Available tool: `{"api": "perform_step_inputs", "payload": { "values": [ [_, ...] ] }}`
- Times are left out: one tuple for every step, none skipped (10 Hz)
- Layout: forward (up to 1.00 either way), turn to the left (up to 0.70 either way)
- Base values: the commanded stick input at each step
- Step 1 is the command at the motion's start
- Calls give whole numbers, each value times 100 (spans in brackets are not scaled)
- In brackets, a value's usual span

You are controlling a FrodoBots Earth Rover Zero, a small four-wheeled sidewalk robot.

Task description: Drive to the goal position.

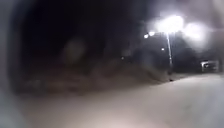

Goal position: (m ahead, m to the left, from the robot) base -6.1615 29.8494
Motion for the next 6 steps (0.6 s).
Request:
{"api": "perform_step_inputs", "payload": {
  "values": [
    [0, 100],
    [0, 100],
    [0, 100],
    [0, 100],
    [0, 100],
    [0, 100]
  ]
}}
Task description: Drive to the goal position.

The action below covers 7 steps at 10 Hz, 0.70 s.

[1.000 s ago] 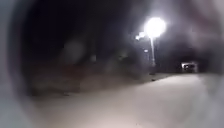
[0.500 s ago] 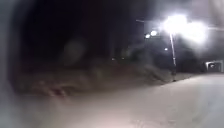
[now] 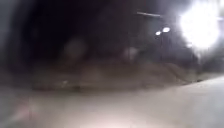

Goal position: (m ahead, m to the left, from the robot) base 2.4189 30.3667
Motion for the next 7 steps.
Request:
{"api": "perform_step_inputs", "payload": {
  "values": [
    [0, 100],
    [0, 100],
    [0, 100],
    [0, 100],
    [0, 100],
    [0, 100],
    [0, 100]
  ]
}}
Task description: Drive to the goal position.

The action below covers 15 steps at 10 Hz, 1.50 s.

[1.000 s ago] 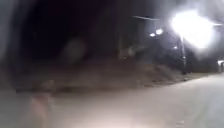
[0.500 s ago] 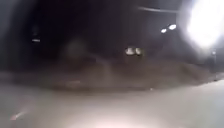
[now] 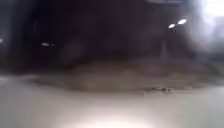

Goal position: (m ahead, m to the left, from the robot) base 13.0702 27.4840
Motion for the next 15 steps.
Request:
{"api": "perform_step_inputs", "payload": {
  "values": [
    [0, 100],
    [0, 100],
    [0, 100],
    [0, 100],
    [0, 97],
    [0, 56],
    [0, 0],
    [0, 0],
    [0, 0],
    [0, 0],
    [0, 19],
    [0, 87],
    [0, 94],
    [0, 83],
    [0, 0]
  ]
}}
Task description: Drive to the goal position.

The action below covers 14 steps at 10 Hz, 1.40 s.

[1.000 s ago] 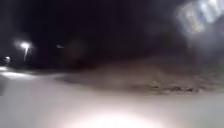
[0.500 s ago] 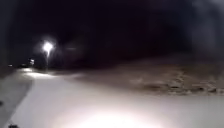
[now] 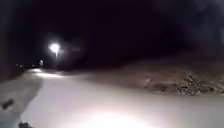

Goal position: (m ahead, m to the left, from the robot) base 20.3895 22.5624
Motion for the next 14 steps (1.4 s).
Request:
{"api": "perform_step_inputs", "payload": {
  "values": [
    [0, 0],
    [77, 0],
    [100, 0],
    [100, 0],
    [100, 0],
    [100, 0],
    [100, 0],
    [100, 0],
    [100, 39],
    [100, 40],
    [100, 40],
    [100, 40],
    [100, 40],
    [100, 40]
  ]
}}
